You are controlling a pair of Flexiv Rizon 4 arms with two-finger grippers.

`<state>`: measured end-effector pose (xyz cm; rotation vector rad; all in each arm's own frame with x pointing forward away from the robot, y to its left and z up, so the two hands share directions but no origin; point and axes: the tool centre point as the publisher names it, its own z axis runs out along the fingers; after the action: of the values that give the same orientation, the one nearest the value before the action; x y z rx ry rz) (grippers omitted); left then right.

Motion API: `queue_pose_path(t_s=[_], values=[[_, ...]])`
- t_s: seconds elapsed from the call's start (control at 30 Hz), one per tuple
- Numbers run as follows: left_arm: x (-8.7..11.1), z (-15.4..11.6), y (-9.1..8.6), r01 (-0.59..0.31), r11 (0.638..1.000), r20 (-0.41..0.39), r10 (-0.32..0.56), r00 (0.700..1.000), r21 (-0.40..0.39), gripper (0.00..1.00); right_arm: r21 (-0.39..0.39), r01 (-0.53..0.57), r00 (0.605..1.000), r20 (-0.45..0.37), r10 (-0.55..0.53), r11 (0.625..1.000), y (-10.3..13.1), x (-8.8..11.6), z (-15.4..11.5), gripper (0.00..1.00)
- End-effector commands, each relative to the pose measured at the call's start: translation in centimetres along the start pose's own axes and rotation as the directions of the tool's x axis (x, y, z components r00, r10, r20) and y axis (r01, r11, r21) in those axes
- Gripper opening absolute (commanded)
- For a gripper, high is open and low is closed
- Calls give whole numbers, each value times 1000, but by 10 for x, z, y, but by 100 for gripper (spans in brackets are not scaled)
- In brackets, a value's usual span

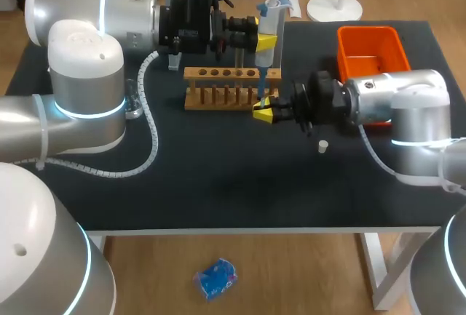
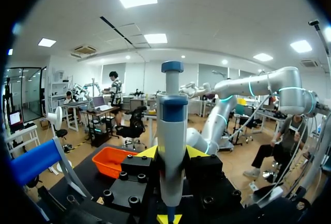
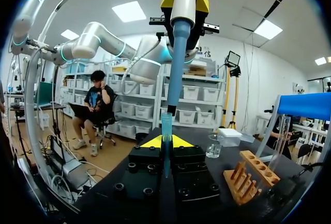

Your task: Invert the test tube, pick up the pipette, mount the tip to pipette, aspirate from beaker and dispense into the tube, eject the tip, return the pipette, and cap with the stopper.

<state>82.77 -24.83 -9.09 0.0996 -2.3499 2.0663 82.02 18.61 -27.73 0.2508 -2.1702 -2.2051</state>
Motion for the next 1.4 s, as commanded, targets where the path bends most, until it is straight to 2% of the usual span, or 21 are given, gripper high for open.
queue_pose_path(t_s=[0.03,0.3,0.6,1.4], values=[[0,1,1,-1,1000,1,1,1000,4,0,8,-6,1000,-10,6,1000,-4,-1,2,0],[0,1,1,-1,1000,1,1,1000,4,0,9,-28,1000,-7,28,1000,-13,2,3,0],[0,1,1,-1,1000,1,1,1000,4,0,1,-4,1000,-3,4,1000,-4,-6,4,0],[0,1,1,-1,1000,1,1,1000,4,0,-4,12,1000,10,-12,1000,-4,-3,0,0]])
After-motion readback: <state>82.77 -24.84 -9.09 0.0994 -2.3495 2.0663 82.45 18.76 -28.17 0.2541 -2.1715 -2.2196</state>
